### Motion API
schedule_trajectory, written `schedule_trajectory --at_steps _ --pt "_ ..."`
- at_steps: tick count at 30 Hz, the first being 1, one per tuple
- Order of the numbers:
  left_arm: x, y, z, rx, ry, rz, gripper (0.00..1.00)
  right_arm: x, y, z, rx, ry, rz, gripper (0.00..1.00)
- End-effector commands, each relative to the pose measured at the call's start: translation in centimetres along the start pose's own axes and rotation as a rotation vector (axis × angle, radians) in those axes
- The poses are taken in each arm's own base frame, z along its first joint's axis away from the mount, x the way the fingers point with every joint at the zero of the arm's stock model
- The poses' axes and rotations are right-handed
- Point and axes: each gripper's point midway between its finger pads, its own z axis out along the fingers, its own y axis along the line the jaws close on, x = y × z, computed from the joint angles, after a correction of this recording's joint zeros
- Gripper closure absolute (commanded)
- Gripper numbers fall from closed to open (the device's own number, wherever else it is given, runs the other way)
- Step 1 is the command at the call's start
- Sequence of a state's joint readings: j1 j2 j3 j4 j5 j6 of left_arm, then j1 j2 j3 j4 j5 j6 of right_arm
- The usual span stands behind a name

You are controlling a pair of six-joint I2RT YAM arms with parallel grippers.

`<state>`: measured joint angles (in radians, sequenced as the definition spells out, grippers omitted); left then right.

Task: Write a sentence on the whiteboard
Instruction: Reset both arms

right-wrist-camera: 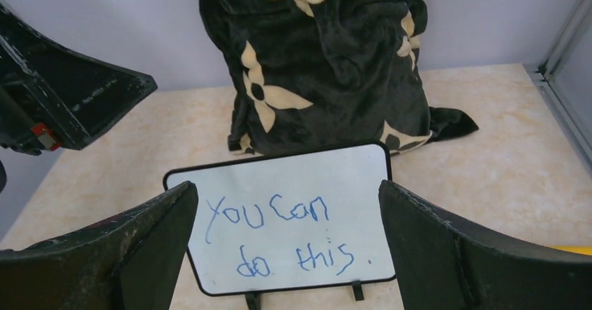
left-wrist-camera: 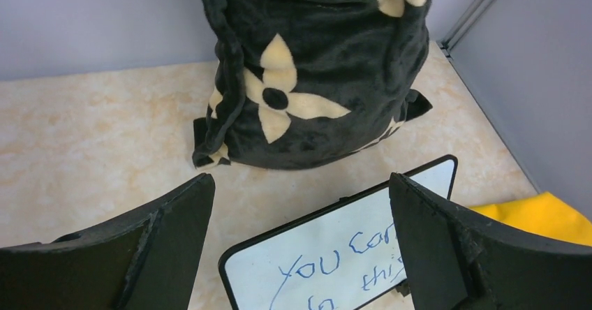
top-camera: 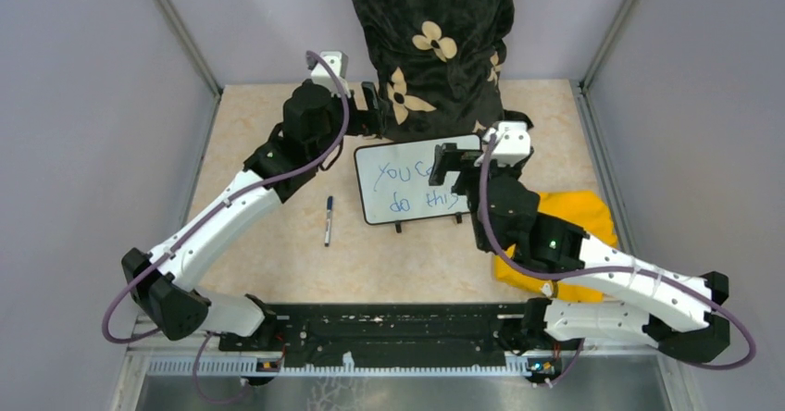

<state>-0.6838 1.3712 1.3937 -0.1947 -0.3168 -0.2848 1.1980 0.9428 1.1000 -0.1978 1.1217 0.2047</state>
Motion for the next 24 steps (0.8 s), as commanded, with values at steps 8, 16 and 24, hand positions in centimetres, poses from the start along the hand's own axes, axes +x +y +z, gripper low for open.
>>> schedule_trajectory --at_steps 8,16,24 --pt "0.9 2.9 -3.6 -0.028 -0.180 0.180 0.01 -3.8 -6.9 -2.1 0.038 -0.241 0.075 0.03" --pt "2.6 0.6 -4.7 0.077 -0.153 0.173 0.01 -1.1 -8.9 -2.7 0.066 -0.192 0.066 0.04" --pt "2.9 0.1 -5.1 0.115 -0.161 0.148 0.01 0.5 -7.3 -2.1 0.023 -0.163 0.028 0.01"
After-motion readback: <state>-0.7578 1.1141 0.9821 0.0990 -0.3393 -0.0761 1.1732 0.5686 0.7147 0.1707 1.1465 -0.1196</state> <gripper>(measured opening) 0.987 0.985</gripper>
